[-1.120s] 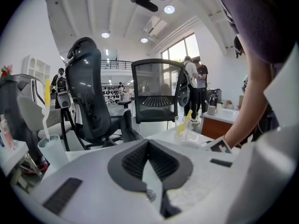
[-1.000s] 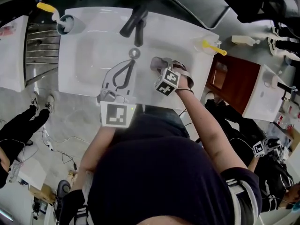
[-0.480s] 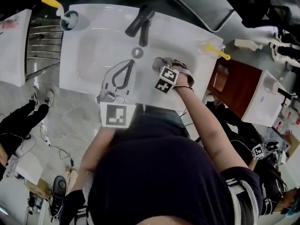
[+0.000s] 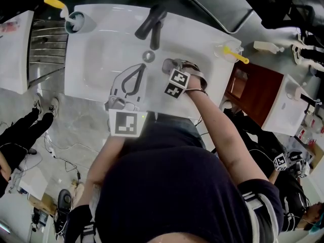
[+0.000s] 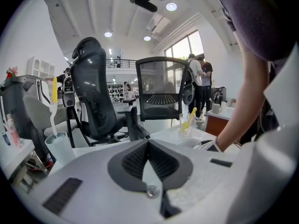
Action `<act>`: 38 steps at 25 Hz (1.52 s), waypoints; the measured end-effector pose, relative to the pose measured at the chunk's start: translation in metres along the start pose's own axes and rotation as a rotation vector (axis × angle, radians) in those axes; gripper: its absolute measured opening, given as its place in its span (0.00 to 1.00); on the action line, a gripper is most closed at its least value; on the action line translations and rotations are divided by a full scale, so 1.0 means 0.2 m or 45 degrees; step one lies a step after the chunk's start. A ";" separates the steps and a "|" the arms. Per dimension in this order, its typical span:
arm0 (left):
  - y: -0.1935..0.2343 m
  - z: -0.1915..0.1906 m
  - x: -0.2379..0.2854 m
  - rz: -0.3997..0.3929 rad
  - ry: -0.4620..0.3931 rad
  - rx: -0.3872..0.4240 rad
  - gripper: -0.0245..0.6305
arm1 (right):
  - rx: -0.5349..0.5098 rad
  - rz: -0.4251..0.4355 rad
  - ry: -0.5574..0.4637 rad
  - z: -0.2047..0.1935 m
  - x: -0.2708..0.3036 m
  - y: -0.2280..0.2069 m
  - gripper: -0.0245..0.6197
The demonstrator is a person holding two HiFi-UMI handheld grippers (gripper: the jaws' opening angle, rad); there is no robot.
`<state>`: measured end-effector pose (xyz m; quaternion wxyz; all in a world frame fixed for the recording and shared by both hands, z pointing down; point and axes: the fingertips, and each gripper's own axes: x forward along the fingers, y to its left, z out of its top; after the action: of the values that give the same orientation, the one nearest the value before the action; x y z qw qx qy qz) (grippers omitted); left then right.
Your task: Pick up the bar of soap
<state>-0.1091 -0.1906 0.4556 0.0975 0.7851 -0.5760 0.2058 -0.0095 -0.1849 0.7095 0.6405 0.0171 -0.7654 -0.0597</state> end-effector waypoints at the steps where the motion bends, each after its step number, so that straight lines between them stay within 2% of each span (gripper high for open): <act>1: 0.00 0.00 0.00 0.000 0.001 0.002 0.04 | -0.003 -0.011 -0.007 0.00 -0.01 0.00 0.34; 11: -0.01 0.03 -0.03 -0.001 -0.015 0.025 0.04 | 0.028 -0.136 -0.129 0.05 -0.21 -0.09 0.34; 18: -0.05 0.09 -0.05 -0.014 -0.076 0.050 0.04 | 0.103 -0.221 -0.215 0.08 -0.42 -0.10 0.34; 30: -0.12 0.20 -0.12 -0.027 -0.171 0.093 0.04 | 0.233 -0.495 -0.430 0.18 -0.90 -0.19 0.33; 38: -0.14 0.31 -0.19 -0.017 -0.282 0.132 0.04 | 0.349 -0.735 -0.589 0.19 -1.26 -0.23 0.33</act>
<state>-0.0796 -0.1743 0.3855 -0.0061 0.8108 -0.5665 0.1468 -0.0033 -0.2018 0.4511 0.3999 0.3033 -0.8540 -0.1370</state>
